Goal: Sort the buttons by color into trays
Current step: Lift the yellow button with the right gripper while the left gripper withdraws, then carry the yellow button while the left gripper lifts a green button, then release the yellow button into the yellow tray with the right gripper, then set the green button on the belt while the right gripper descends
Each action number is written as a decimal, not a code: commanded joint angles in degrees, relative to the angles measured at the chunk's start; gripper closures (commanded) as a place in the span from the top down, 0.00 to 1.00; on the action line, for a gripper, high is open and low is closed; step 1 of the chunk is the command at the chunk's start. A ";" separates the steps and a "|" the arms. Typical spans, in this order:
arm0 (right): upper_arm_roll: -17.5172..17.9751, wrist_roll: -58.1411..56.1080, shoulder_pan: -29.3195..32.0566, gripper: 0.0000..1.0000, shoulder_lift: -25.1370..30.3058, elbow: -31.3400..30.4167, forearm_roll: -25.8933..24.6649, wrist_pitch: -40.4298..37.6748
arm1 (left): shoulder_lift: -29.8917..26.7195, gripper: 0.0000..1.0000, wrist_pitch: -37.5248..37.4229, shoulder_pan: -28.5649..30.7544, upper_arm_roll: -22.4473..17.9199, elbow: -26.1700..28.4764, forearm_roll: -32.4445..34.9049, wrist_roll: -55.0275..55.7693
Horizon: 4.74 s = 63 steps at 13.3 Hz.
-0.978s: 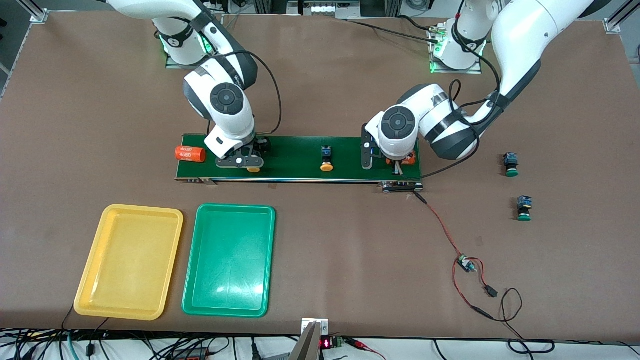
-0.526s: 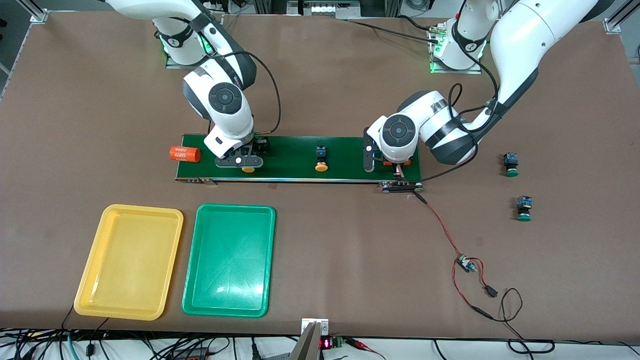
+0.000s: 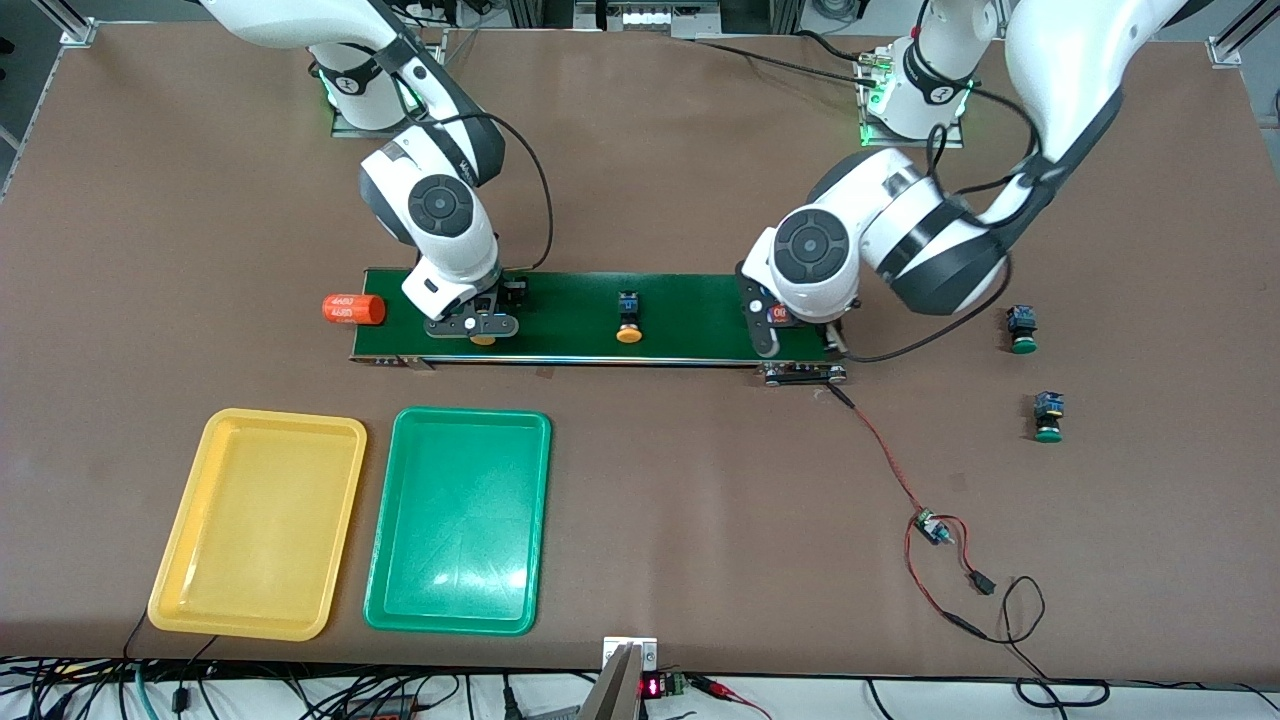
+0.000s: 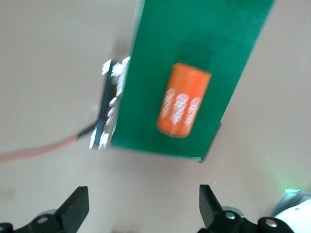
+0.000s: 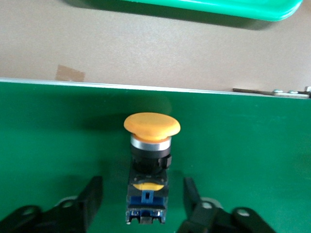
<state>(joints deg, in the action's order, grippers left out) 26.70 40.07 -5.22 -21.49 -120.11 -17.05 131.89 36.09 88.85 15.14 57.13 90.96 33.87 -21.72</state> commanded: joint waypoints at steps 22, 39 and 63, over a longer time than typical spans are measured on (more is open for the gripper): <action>-11.30 -39.87 16.64 0.09 -6.62 28.34 3.69 -15.98 | -14.46 1.00 5.52 7.80 -34.43 -2.39 -22.79 11.43; -16.33 -45.34 19.10 0.82 -22.98 37.23 3.43 -0.06 | -5.77 1.00 46.93 3.32 -51.67 18.46 -25.61 5.03; -8.34 -7.57 -0.93 1.00 17.80 -7.24 13.80 -0.23 | -10.78 0.15 23.83 1.29 -23.05 17.14 -27.18 31.71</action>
<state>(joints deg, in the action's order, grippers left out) 16.69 28.50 -6.27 -5.53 -125.59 -4.06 130.72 25.50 114.12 15.69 30.23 107.46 8.13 6.09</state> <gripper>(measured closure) 0.000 0.665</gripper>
